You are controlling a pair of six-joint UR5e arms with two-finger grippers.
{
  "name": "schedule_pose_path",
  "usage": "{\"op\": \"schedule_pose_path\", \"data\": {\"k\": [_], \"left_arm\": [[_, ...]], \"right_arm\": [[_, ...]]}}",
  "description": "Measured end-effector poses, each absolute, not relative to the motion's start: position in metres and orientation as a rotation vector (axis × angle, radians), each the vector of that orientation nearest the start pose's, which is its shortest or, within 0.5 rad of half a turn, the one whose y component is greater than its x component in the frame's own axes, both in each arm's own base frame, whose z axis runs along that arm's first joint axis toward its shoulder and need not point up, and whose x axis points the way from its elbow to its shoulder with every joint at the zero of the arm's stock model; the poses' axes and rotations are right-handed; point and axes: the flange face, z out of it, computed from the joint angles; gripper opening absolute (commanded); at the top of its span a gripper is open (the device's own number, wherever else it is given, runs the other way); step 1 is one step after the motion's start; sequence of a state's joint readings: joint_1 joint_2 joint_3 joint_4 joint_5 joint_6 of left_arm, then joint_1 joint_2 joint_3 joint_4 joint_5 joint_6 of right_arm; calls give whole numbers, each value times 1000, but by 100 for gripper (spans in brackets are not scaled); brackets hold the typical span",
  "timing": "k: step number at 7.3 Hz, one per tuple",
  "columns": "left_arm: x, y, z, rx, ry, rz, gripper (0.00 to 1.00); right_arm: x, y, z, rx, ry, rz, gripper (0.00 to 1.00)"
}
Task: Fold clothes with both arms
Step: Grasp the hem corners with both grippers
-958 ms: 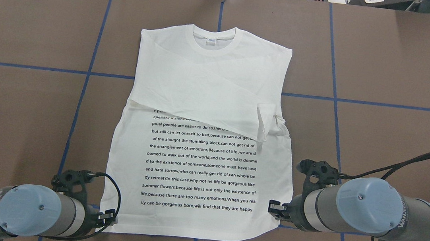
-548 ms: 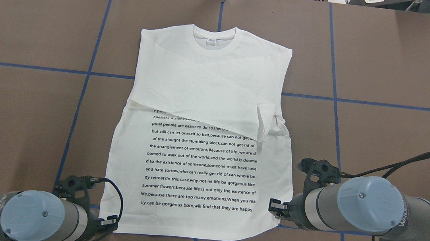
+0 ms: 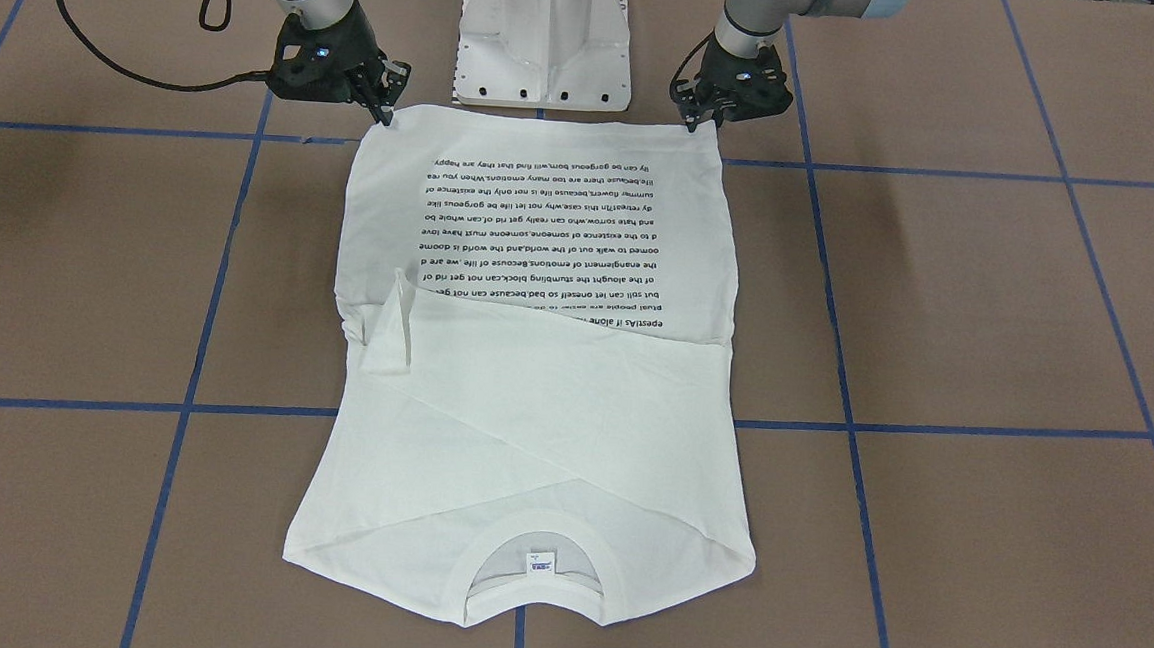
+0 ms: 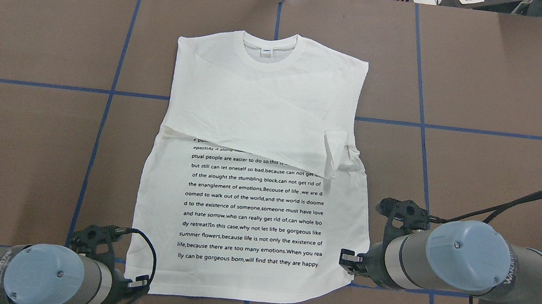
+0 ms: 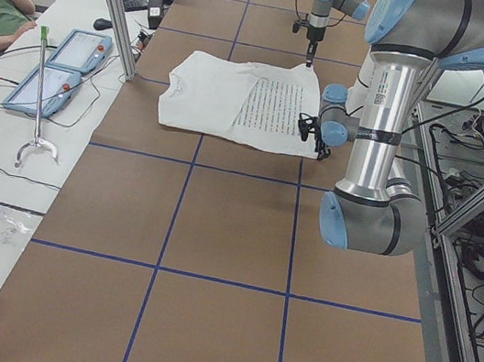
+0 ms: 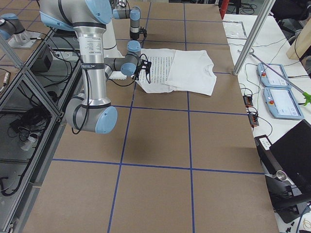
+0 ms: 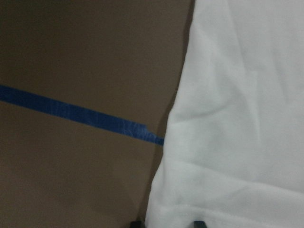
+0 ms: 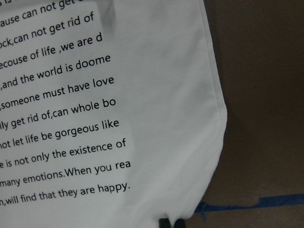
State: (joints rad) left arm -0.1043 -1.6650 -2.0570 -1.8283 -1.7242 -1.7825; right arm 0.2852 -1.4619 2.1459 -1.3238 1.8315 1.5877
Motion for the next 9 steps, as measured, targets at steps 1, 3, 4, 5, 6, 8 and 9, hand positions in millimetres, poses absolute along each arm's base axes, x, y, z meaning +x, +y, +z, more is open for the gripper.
{"op": "schedule_pose_path", "data": {"k": [1, 3, 4, 5, 6, 8, 9], "left_arm": [[493, -170, 363, -189, 827, -233, 47], [492, -171, 364, -188, 825, -234, 47], [492, -172, 364, -187, 825, -235, 47], [491, -173, 363, -187, 826, -236, 47], [490, -174, 363, -185, 828, -239, 49], [489, -177, 362, -183, 829, -244, 55], [489, -178, 362, -182, 829, -246, 55]], "right_arm": [[-437, -241, 315, -115, -949, 158, 0], [-436, -242, 316, -115, -948, 161, 0], [-436, -242, 316, -114, -948, 162, 0], [-436, -243, 316, -114, -948, 162, 0], [-436, -243, 316, -113, -948, 162, 0], [-436, -244, 317, -112, -946, 163, 0], [-436, -244, 317, -112, -946, 163, 0]]}}
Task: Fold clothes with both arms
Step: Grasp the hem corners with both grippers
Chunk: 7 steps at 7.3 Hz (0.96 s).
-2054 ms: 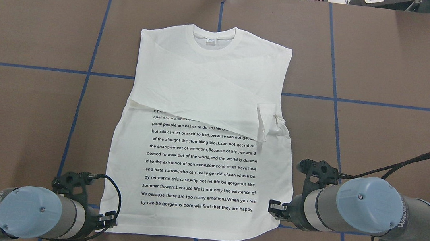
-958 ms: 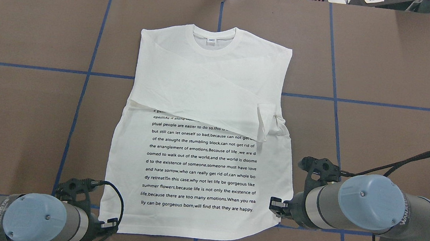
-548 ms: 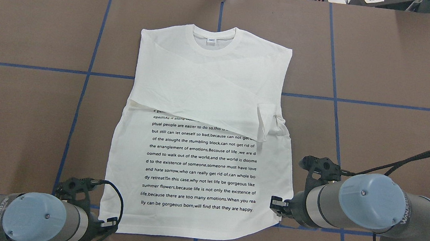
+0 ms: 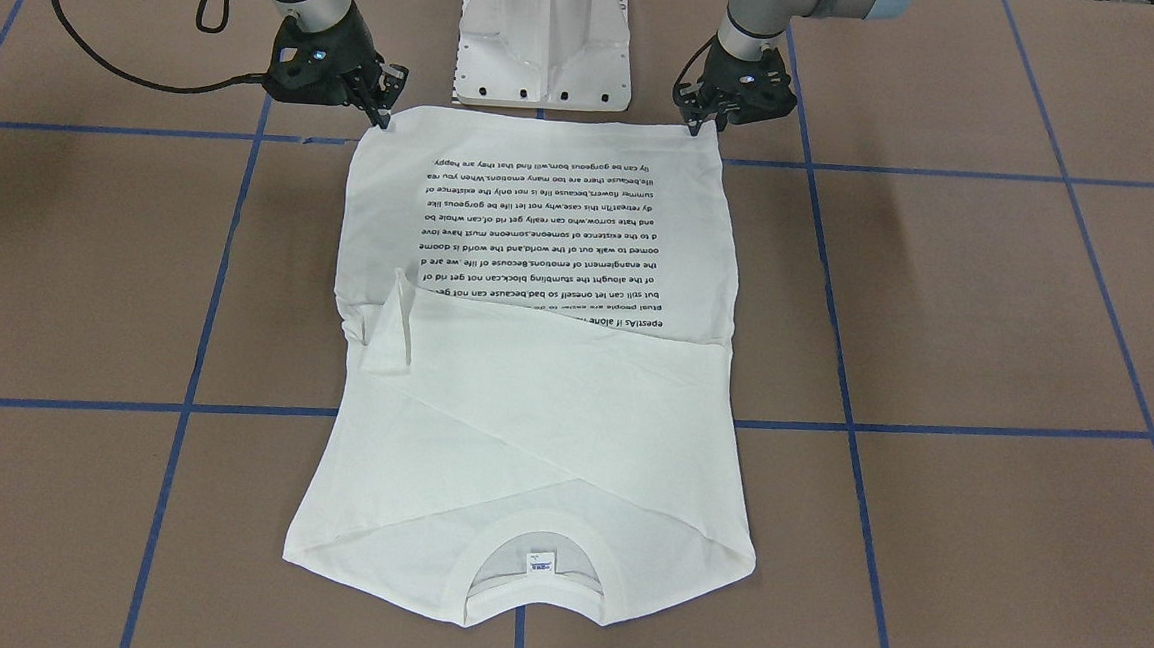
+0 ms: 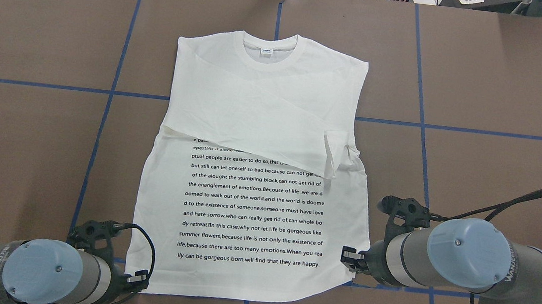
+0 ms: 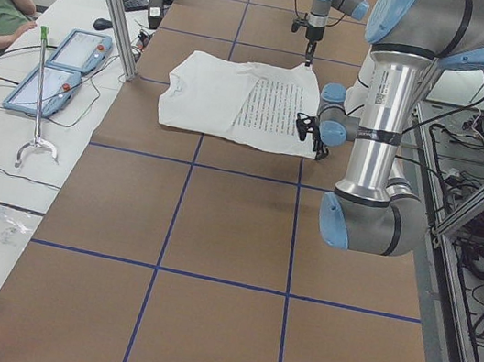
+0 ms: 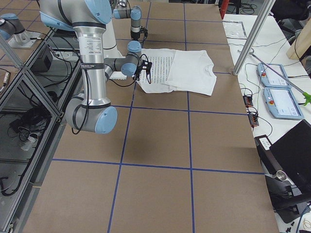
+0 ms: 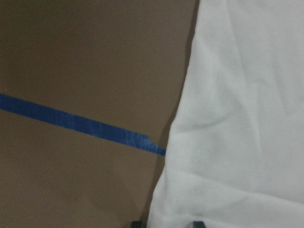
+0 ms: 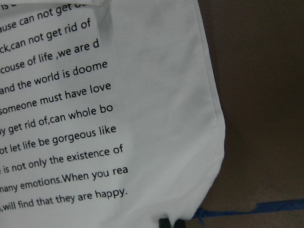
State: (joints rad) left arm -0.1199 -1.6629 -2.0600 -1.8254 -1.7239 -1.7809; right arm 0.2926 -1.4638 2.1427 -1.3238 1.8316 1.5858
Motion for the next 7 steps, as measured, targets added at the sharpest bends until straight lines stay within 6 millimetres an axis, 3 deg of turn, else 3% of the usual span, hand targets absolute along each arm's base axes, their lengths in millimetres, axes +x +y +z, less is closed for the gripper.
{"op": "schedule_pose_path", "data": {"k": [2, 3, 5, 6, 7], "left_arm": [[489, -179, 363, -181, 828, -248, 54], [489, -179, 363, -181, 827, -248, 46], [490, -178, 364, -183, 825, -248, 10], [490, -178, 364, -183, 825, -248, 0], [490, -178, 364, -183, 825, -248, 0]], "right_arm": [[-435, -244, 318, -111, -944, 164, 0], [-435, -245, 318, -110, -944, 165, 0], [-434, -246, 318, -109, -944, 167, 0], [-434, -246, 318, -108, -943, 167, 0], [-434, -247, 318, -108, -943, 167, 0]]}}
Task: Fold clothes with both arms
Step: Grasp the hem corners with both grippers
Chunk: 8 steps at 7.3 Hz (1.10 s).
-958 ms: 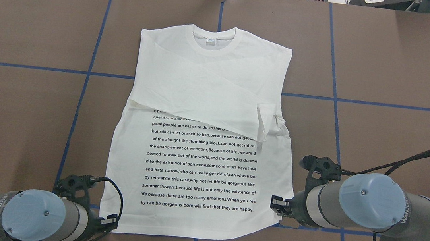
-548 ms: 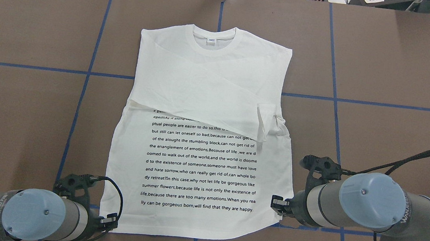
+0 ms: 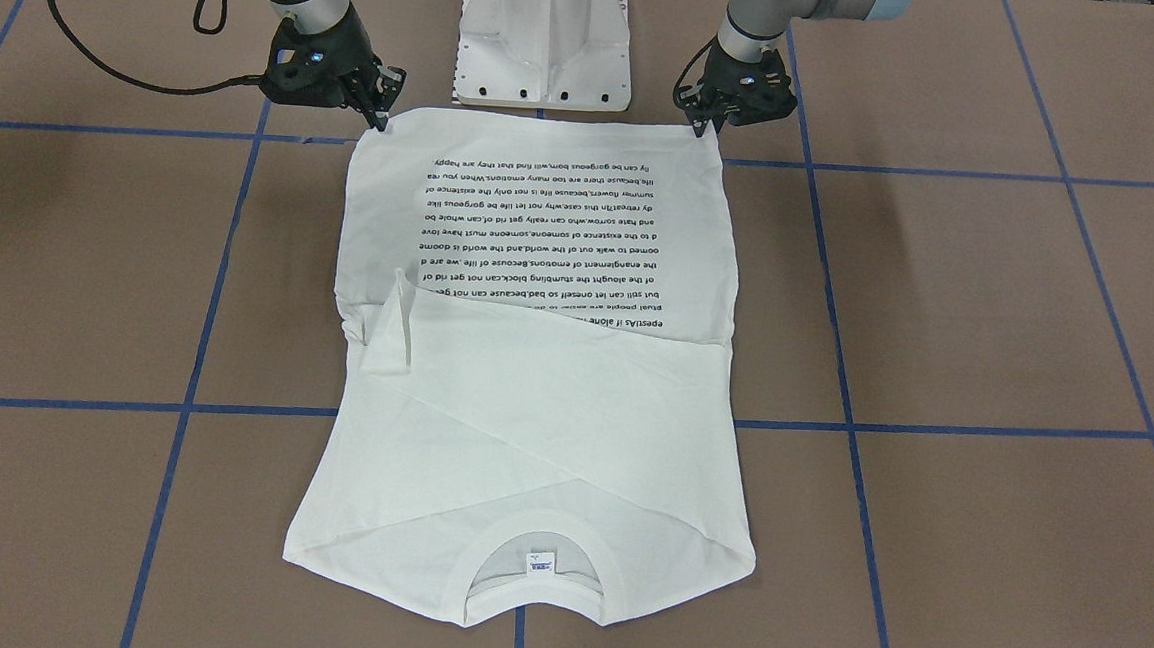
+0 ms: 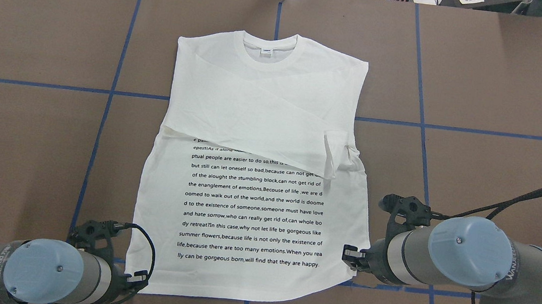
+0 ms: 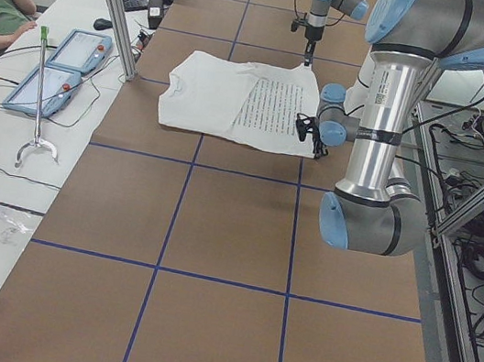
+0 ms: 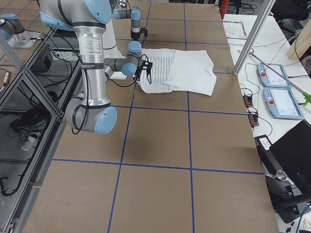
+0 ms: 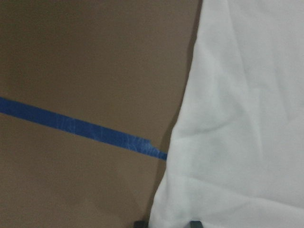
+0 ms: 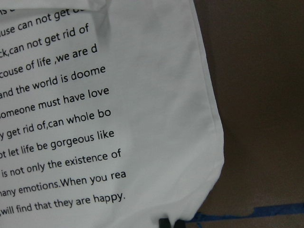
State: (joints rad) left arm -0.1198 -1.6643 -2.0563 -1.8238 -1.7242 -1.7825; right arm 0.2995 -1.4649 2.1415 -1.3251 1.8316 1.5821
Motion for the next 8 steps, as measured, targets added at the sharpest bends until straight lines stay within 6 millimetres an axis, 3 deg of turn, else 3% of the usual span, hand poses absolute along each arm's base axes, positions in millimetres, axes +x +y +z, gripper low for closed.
{"op": "schedule_pose_path", "data": {"k": [4, 6, 8], "left_arm": [[480, -183, 347, -186, 861, -267, 0], [458, -183, 320, -188, 917, -269, 0], [423, -179, 284, -194, 962, -262, 0]], "right_arm": [[-429, -252, 318, -106, -946, 171, 0], [-410, -257, 309, -132, -971, 173, 0], [-374, -255, 299, -193, -1006, 156, 0]]}}
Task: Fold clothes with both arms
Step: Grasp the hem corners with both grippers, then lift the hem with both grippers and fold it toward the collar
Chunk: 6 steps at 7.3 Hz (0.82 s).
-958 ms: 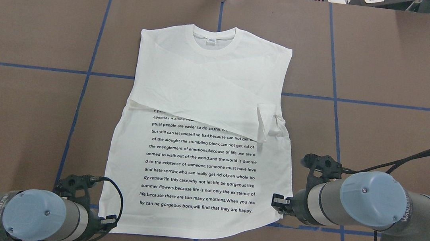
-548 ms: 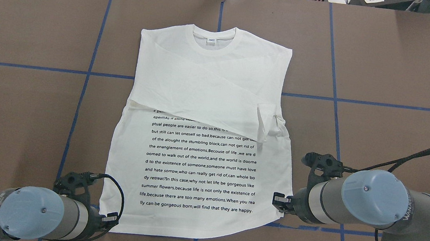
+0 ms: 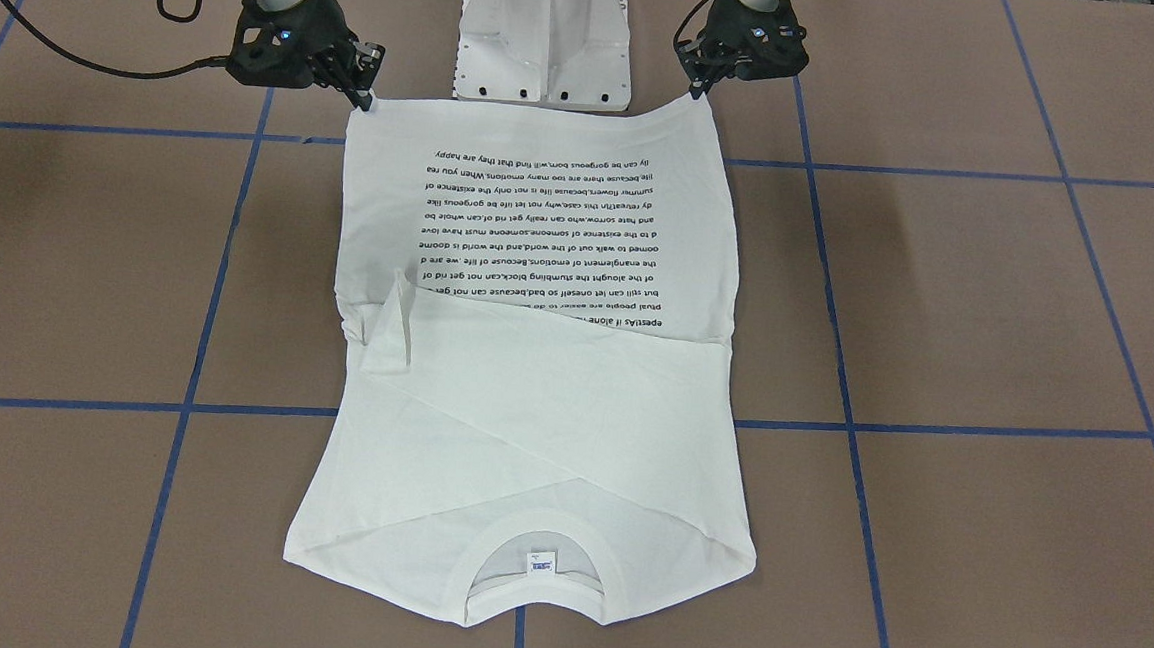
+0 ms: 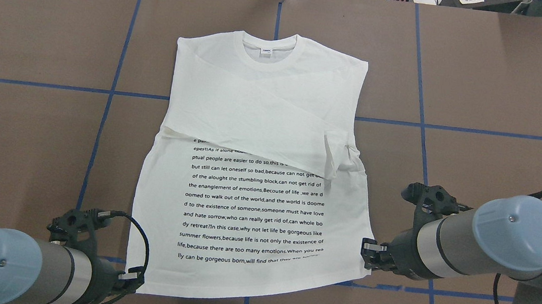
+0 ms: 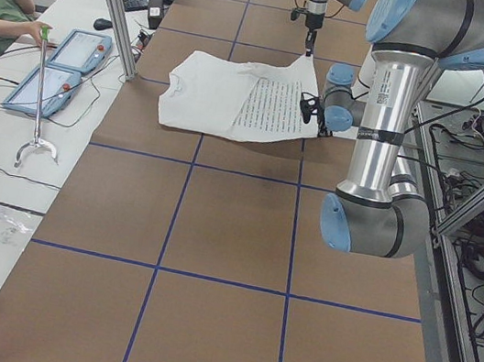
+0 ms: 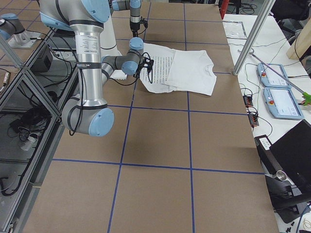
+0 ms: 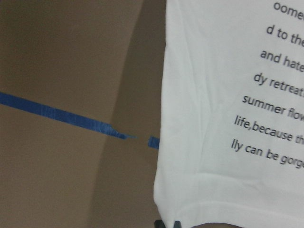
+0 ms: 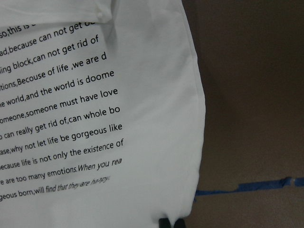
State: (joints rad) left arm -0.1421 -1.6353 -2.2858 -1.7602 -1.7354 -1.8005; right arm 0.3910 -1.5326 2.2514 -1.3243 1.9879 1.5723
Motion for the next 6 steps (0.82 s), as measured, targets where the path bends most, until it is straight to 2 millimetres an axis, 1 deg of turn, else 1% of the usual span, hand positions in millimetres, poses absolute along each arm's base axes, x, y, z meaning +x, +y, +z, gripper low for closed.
{"op": "schedule_pose_path", "data": {"k": [2, 3, 4, 6], "left_arm": [[387, -172, 252, -201, 966, -256, 0], [376, -168, 242, -217, 966, -245, 0], [370, -161, 236, -242, 964, -228, 0], [361, -145, 223, -289, 979, -204, 0]], "right_arm": [[-333, -243, 288, -265, -1040, 126, 0], [-317, -235, 283, -303, -1052, 105, 0], [-303, -226, 279, -344, -1060, 82, 0], [-286, -214, 269, -421, -1079, 36, 0]]}}
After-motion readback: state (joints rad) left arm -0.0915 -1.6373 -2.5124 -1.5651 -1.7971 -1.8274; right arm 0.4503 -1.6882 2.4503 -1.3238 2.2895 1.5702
